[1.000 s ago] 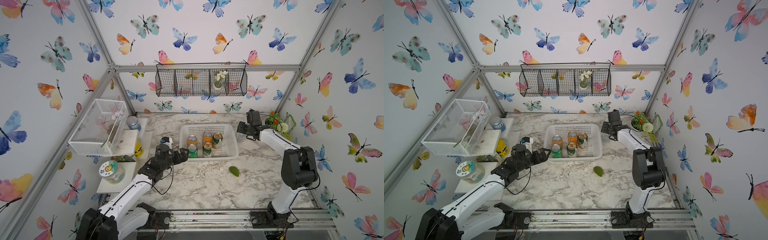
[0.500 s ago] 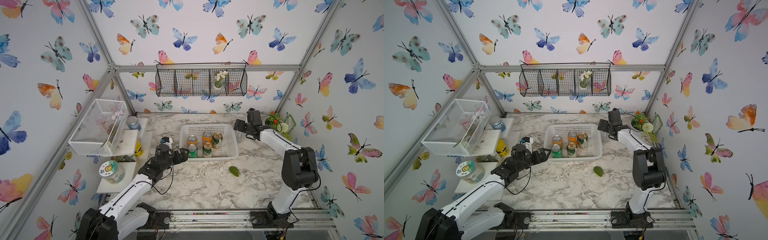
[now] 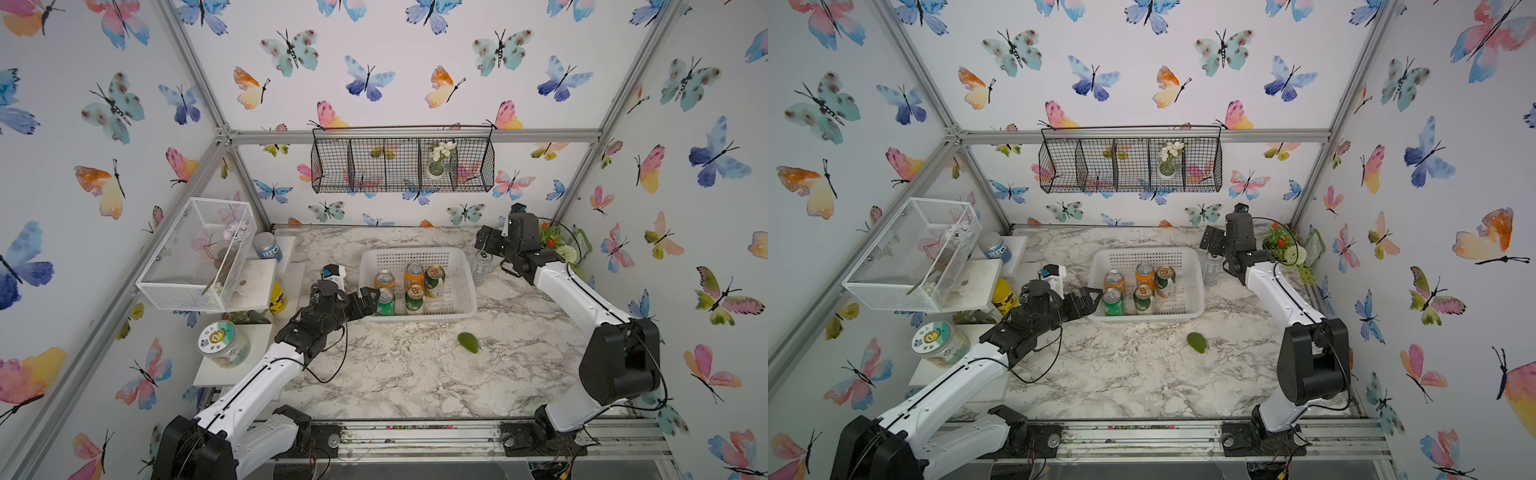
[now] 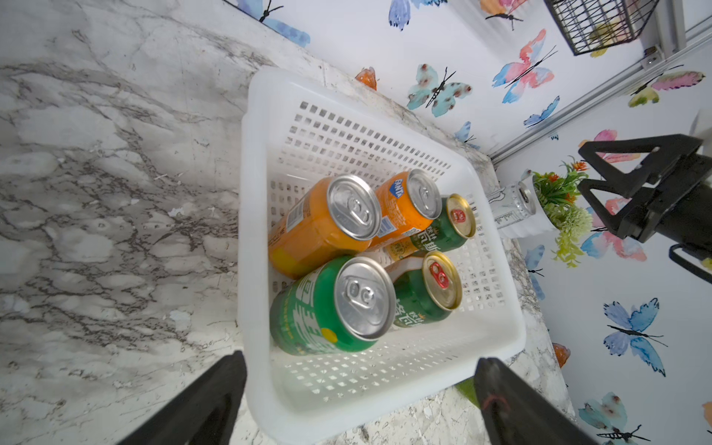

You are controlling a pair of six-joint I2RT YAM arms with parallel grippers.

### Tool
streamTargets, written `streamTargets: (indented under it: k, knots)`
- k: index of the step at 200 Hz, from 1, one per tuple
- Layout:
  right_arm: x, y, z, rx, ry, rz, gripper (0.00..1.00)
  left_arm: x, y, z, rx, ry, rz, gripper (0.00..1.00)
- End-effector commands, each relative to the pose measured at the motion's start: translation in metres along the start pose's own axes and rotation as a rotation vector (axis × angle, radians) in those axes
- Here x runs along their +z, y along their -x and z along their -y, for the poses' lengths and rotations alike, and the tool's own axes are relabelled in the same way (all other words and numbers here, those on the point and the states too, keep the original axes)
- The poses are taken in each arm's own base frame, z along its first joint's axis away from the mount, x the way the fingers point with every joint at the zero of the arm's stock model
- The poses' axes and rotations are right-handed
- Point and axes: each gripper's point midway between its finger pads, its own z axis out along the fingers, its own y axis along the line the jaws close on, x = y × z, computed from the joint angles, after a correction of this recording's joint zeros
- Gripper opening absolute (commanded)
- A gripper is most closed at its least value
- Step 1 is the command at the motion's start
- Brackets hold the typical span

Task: Take out the drinks from the basket
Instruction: Place the drink at the center of the board, then pick up the drink from the basket.

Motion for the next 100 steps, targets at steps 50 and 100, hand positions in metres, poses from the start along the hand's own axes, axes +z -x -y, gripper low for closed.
streamTargets:
  k: [50,100]
  knots:
    - [-0.031,-0.036,-0.018,-0.028,0.097,0.002,0.96,0.041,-0.019,0.025,0.172,0.110,-0.168,0.93]
    - [-0.035,-0.045,-0.009,-0.055,0.065,0.003,0.96,0.077,-0.033,0.068,0.361,0.097,-0.200,0.88]
